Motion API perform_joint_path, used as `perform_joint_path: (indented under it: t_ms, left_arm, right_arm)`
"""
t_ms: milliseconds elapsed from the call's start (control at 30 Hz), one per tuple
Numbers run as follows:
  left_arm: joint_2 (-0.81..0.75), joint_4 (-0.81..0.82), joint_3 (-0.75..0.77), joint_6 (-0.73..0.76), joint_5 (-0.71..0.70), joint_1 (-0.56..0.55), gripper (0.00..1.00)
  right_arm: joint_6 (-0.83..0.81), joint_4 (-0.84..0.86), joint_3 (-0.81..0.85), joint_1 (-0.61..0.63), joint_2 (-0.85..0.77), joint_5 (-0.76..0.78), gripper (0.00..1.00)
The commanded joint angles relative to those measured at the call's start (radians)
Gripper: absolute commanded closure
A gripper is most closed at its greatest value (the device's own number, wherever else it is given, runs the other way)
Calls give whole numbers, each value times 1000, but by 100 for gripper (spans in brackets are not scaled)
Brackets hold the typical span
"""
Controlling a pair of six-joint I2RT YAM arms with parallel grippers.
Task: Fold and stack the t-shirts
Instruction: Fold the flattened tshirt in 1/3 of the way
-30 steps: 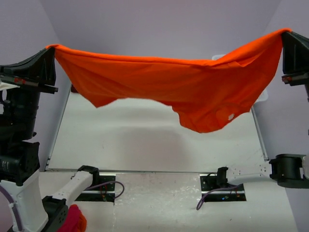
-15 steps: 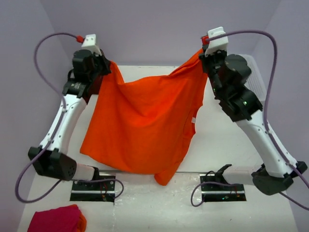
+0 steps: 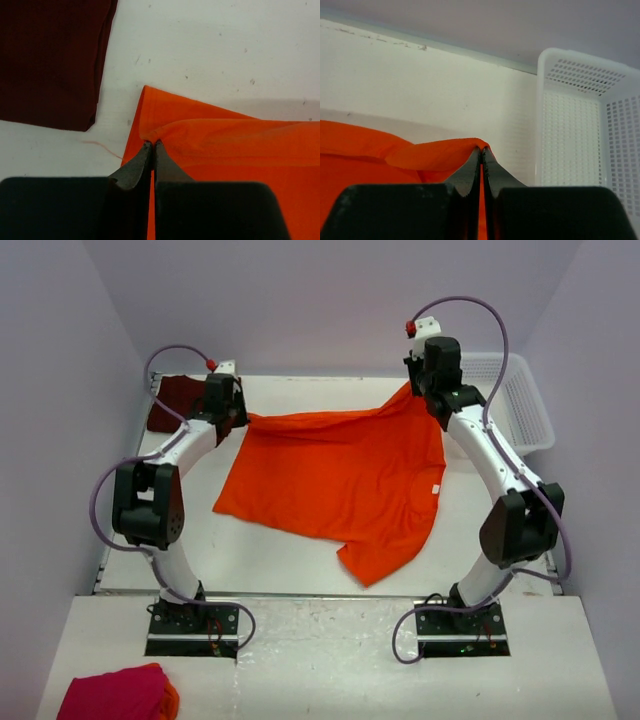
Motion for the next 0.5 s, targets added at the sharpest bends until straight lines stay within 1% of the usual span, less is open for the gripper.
perform_joint_path:
  t_ms: [0,100,233,333,467]
  left_arm:
    - [55,102,109,31,-5,10,100]
    - [113,100,169,40,5,12,100]
    - [176,91,240,64,32,12,100]
    - [216,67,284,69,21,14,100]
    - [224,48,283,63,-1,17,100]
  right_arm:
    - [36,35,72,-23,77,-69,100]
    - [41,29,109,-40,129,-86,100]
    - [44,11,137,-54,157,-87,100]
    - [53,5,117,-55,146,-86,100]
    - [85,-9,51,-55,117,-81,100]
